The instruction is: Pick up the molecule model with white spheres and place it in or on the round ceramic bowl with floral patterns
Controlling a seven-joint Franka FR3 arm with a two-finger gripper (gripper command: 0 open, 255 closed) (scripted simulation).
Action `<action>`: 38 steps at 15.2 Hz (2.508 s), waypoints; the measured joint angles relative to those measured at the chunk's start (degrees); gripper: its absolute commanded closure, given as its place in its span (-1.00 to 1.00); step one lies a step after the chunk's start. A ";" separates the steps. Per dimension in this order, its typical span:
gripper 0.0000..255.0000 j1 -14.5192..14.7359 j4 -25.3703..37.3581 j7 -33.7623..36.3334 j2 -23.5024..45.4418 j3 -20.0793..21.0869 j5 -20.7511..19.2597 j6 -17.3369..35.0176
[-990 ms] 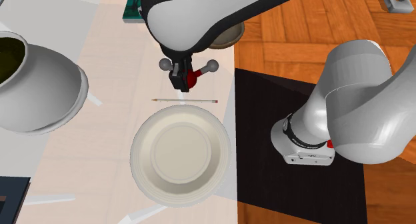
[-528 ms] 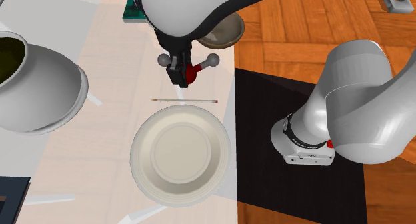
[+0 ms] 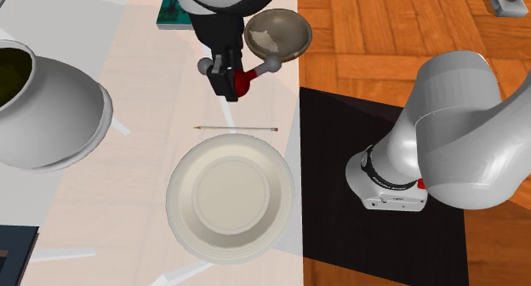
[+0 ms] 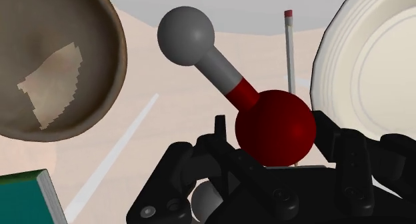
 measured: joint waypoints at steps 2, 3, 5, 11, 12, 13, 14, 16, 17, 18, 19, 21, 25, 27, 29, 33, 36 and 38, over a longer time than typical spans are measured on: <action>1.00 -0.02 1.40 0.16 -0.48 0.07 -0.06 -1.86; 1.00 -0.01 2.10 0.26 -0.66 0.12 -0.07 -2.74; 1.00 -0.09 3.15 0.30 -1.17 0.10 -0.18 -4.31; 1.00 -0.29 6.45 0.21 -1.89 -0.09 -0.45 -8.34; 1.00 -0.80 6.43 -0.75 -2.22 -0.83 -0.99 -8.72; 1.00 -1.37 6.44 -1.86 -2.42 -1.71 -1.60 -8.98; 1.00 -1.92 6.46 -3.01 -2.52 -2.60 -2.19 -9.16; 1.00 -3.17 6.81 -5.61 -2.78 -4.60 -3.56 -9.88; 1.00 -3.85 6.20 -6.83 -3.46 -5.53 -4.33 -9.97; 1.00 -4.60 6.12 -8.28 -3.87 -6.66 -5.17 -10.32; 1.00 -5.12 6.30 -9.49 -3.73 -7.60 -5.76 -10.37; 1.00 -6.26 7.66 -12.71 -2.42 -10.15 -7.06 -10.41; 1.00 -8.19 8.72 -17.82 -0.98 -14.16 -9.19 -9.95; 1.00 -8.29 7.99 -18.34 -0.41 -14.66 -9.36 -8.67; 1.00 -8.37 6.83 -18.65 0.06 -15.05 -9.47 -7.06; 1.00 -8.40 4.19 -18.82 0.77 -15.51 -9.58 -3.75; 1.00 -8.38 2.55 -19.00 1.57 -15.90 -9.57 -1.31; 1.00 -8.39 1.87 -19.07 1.83 -16.05 -9.59 -0.34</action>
